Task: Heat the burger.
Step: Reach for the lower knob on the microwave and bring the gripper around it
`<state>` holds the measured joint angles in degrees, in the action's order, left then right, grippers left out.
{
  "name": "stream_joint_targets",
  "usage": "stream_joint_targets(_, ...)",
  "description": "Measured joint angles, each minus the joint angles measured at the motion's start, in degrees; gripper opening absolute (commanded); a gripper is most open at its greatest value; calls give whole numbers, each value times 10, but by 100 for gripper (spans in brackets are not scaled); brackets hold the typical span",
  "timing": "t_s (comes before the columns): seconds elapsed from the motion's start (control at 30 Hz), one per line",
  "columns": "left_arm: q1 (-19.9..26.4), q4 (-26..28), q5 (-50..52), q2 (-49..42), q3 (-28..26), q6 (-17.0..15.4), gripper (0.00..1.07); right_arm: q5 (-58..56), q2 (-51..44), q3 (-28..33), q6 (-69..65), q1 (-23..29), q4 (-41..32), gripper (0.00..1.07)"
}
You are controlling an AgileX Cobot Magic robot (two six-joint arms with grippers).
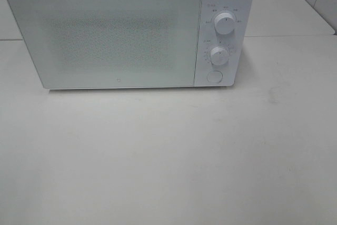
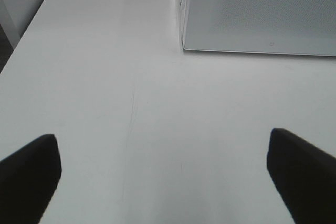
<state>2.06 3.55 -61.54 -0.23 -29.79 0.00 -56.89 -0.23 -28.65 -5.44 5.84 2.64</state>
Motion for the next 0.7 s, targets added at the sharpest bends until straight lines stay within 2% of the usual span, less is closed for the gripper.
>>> stream_joint_targets(0.17,0,0,0,0,0,0,100,17,9,-7,0,0,0,75)
stream_joint_targets(0.37,0,0,0,0,0,0,100,59,66,-10,-1,0,0,75)
stream_joint_targets(0.7,0,0,-1,0,0,0,100,186,156,12,-1,0,-1,75)
